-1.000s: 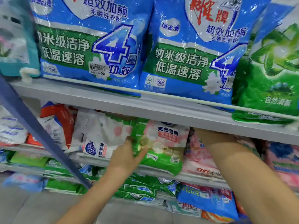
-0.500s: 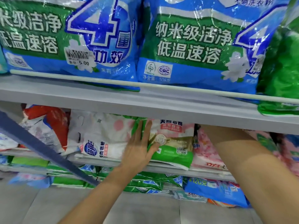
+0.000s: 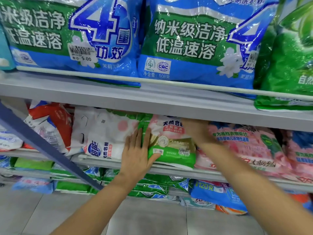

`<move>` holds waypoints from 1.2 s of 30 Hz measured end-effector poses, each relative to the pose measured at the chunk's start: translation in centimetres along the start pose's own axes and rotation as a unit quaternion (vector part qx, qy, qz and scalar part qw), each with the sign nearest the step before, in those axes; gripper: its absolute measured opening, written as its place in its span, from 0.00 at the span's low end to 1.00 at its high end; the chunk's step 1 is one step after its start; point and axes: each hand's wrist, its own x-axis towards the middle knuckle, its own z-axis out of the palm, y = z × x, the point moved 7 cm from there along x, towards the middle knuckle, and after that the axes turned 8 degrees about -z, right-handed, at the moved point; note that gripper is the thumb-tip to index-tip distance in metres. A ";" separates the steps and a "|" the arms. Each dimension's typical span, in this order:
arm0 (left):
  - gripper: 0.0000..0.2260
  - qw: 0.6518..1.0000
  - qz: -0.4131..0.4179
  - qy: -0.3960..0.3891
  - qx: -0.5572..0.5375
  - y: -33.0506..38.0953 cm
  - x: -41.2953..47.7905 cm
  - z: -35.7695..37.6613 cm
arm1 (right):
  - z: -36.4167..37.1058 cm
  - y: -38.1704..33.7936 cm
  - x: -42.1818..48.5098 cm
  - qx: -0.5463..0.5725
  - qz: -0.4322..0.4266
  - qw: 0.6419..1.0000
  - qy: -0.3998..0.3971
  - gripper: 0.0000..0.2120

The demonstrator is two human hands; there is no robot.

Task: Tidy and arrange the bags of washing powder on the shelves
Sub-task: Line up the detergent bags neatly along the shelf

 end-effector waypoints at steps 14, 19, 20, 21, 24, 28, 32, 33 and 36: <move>0.46 0.975 -0.204 0.067 -0.047 -14.5 4.1 -5.3 | 9.1 -1.3 -2.7 -0.440 -0.201 0.875 -0.017 0.33; 0.52 0.986 -0.161 0.033 0.014 -15.3 7.4 -6.0 | 8.8 -1.8 -2.9 -0.450 -0.204 0.870 -0.006 0.32; 0.51 0.989 -0.143 0.034 0.027 -15.4 7.7 -6.2 | 8.7 -1.9 -3.0 -0.451 -0.204 0.869 -0.008 0.32; 0.50 0.991 -0.126 0.040 0.037 -15.5 7.9 -6.5 | 8.6 -2.1 -3.0 -0.451 -0.206 0.868 -0.009 0.32; 0.43 0.987 -0.092 0.107 0.073 -14.7 7.4 -7.7 | 8.4 -2.3 -3.1 -0.449 -0.208 0.868 -0.016 0.33; 0.26 0.985 -0.059 0.162 0.007 -13.1 6.3 -9.4 | 8.0 -2.5 -3.0 -0.429 -0.206 0.879 -0.020 0.34; 0.14 0.953 -0.068 0.290 -0.049 -12.3 4.0 -13.1 | 8.4 -2.5 -2.9 -0.421 -0.189 0.887 -0.037 0.33; 0.13 0.941 -0.082 0.320 -0.069 -12.5 3.3 -14.2 | 8.6 -2.4 -2.8 -0.419 -0.185 0.888 -0.044 0.33; 0.14 0.907 -0.093 0.395 -0.112 -11.9 1.2 -16.6 | 9.0 -2.7 -2.6 -0.397 -0.175 0.901 -0.026 0.31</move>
